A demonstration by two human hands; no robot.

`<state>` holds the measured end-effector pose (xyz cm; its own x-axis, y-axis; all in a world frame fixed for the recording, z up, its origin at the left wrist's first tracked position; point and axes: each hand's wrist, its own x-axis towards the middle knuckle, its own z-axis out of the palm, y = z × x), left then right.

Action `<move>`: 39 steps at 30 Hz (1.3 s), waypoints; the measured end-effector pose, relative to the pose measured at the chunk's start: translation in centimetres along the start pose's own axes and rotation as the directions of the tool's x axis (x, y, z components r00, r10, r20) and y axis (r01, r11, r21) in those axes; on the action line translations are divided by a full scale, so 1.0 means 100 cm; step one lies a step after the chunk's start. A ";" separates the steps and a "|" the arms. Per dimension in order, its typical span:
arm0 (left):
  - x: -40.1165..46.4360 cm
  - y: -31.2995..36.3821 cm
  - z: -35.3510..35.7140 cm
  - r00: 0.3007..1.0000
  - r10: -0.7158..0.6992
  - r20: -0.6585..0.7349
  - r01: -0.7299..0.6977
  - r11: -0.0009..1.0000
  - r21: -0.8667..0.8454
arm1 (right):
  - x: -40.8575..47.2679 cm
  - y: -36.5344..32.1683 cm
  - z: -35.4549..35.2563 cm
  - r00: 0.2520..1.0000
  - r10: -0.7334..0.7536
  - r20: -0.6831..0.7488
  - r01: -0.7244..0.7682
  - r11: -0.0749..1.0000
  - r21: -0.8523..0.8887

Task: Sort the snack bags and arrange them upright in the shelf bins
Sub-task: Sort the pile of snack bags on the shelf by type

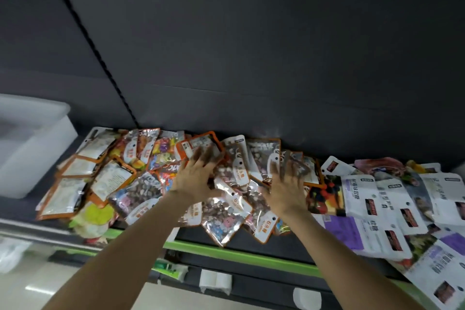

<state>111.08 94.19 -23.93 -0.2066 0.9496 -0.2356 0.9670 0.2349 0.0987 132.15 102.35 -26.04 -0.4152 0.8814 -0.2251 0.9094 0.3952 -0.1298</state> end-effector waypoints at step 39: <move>-0.035 -0.313 -0.008 0.953 -0.302 -0.027 0.289 0.931 -0.221 | 0.036 -0.308 -0.011 0.935 -0.354 0.028 0.354 0.935 0.010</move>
<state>81.39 83.67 -25.42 -0.4929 0.8395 -0.2286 0.8080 0.5391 0.2377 102.64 93.67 -21.76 -0.7106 0.6770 -0.1914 0.7035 0.6787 -0.2111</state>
